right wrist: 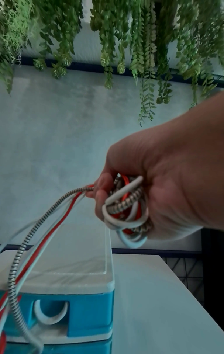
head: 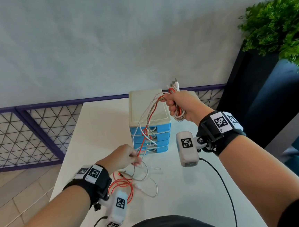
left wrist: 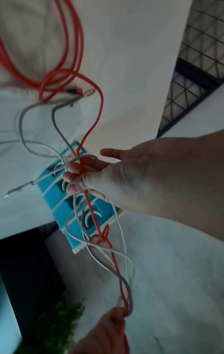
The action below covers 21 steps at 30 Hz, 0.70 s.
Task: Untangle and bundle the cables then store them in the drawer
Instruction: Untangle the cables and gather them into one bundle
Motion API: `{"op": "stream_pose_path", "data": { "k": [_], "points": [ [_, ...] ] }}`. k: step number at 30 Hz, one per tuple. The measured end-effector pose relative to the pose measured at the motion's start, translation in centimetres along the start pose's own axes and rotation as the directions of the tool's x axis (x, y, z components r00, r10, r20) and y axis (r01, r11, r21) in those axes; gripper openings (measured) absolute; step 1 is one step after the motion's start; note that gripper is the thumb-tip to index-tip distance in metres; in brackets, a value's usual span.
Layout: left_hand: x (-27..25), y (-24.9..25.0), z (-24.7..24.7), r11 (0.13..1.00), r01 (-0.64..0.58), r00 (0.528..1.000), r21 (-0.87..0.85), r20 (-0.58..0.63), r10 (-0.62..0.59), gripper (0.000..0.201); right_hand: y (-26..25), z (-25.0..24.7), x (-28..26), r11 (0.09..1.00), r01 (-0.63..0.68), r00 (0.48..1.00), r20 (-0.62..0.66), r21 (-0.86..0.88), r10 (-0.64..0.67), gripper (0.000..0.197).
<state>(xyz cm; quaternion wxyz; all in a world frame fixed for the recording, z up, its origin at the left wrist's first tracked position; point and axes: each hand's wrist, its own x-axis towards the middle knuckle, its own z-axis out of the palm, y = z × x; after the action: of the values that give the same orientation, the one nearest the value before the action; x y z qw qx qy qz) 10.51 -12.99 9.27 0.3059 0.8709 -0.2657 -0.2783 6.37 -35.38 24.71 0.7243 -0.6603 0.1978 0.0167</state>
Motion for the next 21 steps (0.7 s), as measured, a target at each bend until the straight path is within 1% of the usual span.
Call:
{"op": "stream_pose_path", "data": {
  "k": [2, 4, 5, 7, 10, 12, 14, 16, 17, 19, 21],
  "points": [
    [-0.4, -0.5, -0.2, 0.984, 0.016, 1.0, 0.18, 0.013, -0.019, 0.023, 0.0, -0.2, -0.1, 1.0, 0.014, 0.999, -0.036, -0.007, -0.014, 0.019],
    [-0.6, -0.6, -0.6, 0.917, 0.025, 0.999, 0.399, 0.013, -0.033, 0.035, 0.2, -0.1, 0.0, 1.0, 0.019, 0.997, -0.068, -0.018, -0.02, 0.019],
    [-0.7, -0.7, -0.8, 0.878, 0.018, 1.0, 0.478, 0.01, -0.026, 0.042, 0.3, 0.0, 0.0, 1.0, 0.024, 0.996, -0.085, -0.019, -0.026, 0.019],
    [-0.6, -0.9, -1.0, 0.828, -0.002, 1.0, 0.561, 0.008, -0.004, 0.051, 0.3, 0.1, 0.2, 0.999, 0.04, 0.992, -0.117, -0.023, -0.042, 0.02],
    [-0.4, -1.4, -1.2, 0.779, 0.011, 1.0, 0.627, 0.012, -0.024, 0.048, 0.3, 0.0, 0.2, 0.998, 0.044, 0.989, -0.142, -0.039, -0.049, 0.02],
    [-0.5, -1.7, -1.2, 0.771, 0.026, 0.999, 0.637, -0.001, -0.033, 0.046, 0.3, -0.1, 0.2, 0.998, 0.035, 0.991, -0.125, -0.042, -0.04, 0.02],
    [-0.7, -1.6, -1.3, 0.834, 0.028, 0.999, 0.552, -0.031, -0.014, 0.043, 0.2, -0.1, 0.0, 0.998, 0.023, 0.993, -0.113, -0.067, -0.03, 0.021],
    [-0.7, -0.9, -1.7, 0.917, -0.005, 0.997, 0.398, -0.069, 0.036, 0.038, 0.1, -0.2, 0.0, 0.994, 0.023, 0.993, -0.113, -0.108, -0.035, 0.021],
    [-0.7, -0.4, -2.0, 0.945, -0.038, 0.992, 0.324, -0.101, 0.074, 0.034, 0.1, -0.1, 0.0, 0.992, 0.025, 0.993, -0.108, -0.125, -0.039, 0.021],
    [-0.5, 0.7, -2.4, 0.984, -0.111, 0.973, 0.137, -0.187, 0.135, 0.025, 0.3, 0.1, 0.0, 0.99, 0.01, 0.996, -0.088, -0.143, -0.023, 0.021],
    [-0.3, 2.1, -2.5, 0.983, -0.183, 0.938, -0.022, -0.302, 0.168, 0.017, 0.6, 0.5, 0.2, 0.987, -0.012, 0.998, -0.068, -0.161, 0.001, 0.021]
  ]
}}
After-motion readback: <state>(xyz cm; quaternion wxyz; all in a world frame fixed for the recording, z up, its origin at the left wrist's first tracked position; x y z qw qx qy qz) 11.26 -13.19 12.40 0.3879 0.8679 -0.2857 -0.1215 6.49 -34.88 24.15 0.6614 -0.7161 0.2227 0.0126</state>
